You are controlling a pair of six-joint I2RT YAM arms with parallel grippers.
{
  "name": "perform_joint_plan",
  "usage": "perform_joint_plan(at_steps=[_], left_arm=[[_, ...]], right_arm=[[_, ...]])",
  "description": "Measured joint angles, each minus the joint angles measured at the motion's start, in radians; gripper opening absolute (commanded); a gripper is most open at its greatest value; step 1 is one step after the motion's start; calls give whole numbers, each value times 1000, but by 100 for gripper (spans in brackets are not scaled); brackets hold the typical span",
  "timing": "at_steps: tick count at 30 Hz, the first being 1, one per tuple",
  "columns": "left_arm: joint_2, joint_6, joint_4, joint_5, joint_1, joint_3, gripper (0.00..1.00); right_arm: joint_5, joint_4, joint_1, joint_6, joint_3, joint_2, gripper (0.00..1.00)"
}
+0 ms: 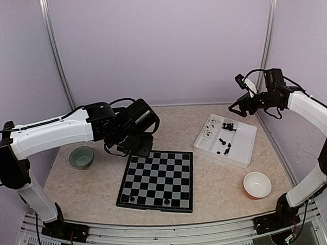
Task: Set up the chess pieces on the board
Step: Pick up the king from the storage box.
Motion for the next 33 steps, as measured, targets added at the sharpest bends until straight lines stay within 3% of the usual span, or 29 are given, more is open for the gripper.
perform_joint_plan(at_steps=[1,3,7,13,26,33], left_arm=[[-4,30,32,-13,6,10,42],[-13,114,142,-35,24,18,46],[-1,232,347,-20,65,24,47],[107,303,541,121,154,102,47],[190,320,581,241,186,85,47],[190,315,580,251,189,67,47]], right_arm=[[1,-6,-3,-16,14,13,52],[5,-27,-5,-39,44,55,47],[24,-68,-5,-76,38,147,46],[129,-142,28,-117,18,289,47],[269,-198,90,-117,159,568,42],[325,-210,124,-106,200,612,29]])
